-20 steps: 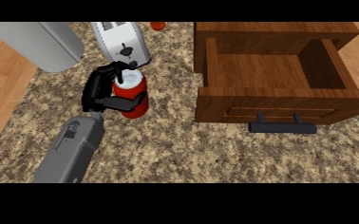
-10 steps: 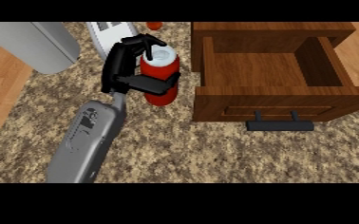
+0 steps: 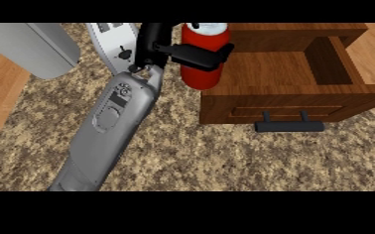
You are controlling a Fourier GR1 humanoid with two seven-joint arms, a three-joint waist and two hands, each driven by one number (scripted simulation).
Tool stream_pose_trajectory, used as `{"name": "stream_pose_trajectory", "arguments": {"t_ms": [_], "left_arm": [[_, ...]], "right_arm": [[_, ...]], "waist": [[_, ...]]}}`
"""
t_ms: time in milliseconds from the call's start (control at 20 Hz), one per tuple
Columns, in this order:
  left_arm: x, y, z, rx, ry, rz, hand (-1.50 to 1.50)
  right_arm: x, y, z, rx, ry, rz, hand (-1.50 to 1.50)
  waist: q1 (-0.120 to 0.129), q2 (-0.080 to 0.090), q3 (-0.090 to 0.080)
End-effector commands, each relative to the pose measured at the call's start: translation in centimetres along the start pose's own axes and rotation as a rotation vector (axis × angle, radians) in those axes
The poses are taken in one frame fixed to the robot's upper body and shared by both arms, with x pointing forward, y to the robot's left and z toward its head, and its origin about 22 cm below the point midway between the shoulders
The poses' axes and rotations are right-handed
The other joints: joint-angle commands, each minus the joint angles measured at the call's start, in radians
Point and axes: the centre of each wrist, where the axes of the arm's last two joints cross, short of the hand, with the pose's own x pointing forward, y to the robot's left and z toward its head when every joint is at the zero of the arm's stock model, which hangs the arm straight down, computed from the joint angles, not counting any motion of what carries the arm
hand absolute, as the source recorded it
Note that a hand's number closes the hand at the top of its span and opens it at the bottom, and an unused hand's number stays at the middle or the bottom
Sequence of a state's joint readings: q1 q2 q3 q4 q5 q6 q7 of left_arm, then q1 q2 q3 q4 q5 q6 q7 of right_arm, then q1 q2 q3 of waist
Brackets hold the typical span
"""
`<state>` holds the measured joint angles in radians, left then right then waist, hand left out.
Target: Pick up the can, place it into the drawer and close the drawer
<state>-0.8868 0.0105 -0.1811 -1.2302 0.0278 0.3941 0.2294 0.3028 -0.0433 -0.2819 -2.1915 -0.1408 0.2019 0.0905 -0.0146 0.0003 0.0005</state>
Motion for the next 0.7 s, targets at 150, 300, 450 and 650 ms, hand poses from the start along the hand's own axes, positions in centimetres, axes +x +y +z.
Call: {"name": "stream_pose_trajectory", "arguments": {"t_ms": [150, 300, 450, 650], "left_arm": [[3.4, -3.4, -2.2, -0.007, -0.001, -0.020, 1.50], [5.6, -4.2, -4.4, -0.005, -0.003, -0.032, 1.50], [5.0, -6.2, -4.4, -0.005, 0.007, -0.053, 1.50], [6.5, -6.9, -5.5, -0.011, 0.038, -0.052, 1.50]], "right_arm": [[0.6, -0.8, -0.2, -0.002, -0.007, 0.010, -1.50], [-0.6, 0.7, 0.6, 0.005, 0.023, -0.013, -1.50], [-0.2, 1.5, 0.4, 0.007, 0.009, 0.002, -1.50], [0.7, 0.8, -1.4, 0.017, 0.001, -0.002, -1.50]], "waist": [[-0.005, 0.001, 0.000], [-0.012, 0.003, 0.000], [-0.024, 0.005, 0.000], [-0.017, 0.005, 0.000]]}}
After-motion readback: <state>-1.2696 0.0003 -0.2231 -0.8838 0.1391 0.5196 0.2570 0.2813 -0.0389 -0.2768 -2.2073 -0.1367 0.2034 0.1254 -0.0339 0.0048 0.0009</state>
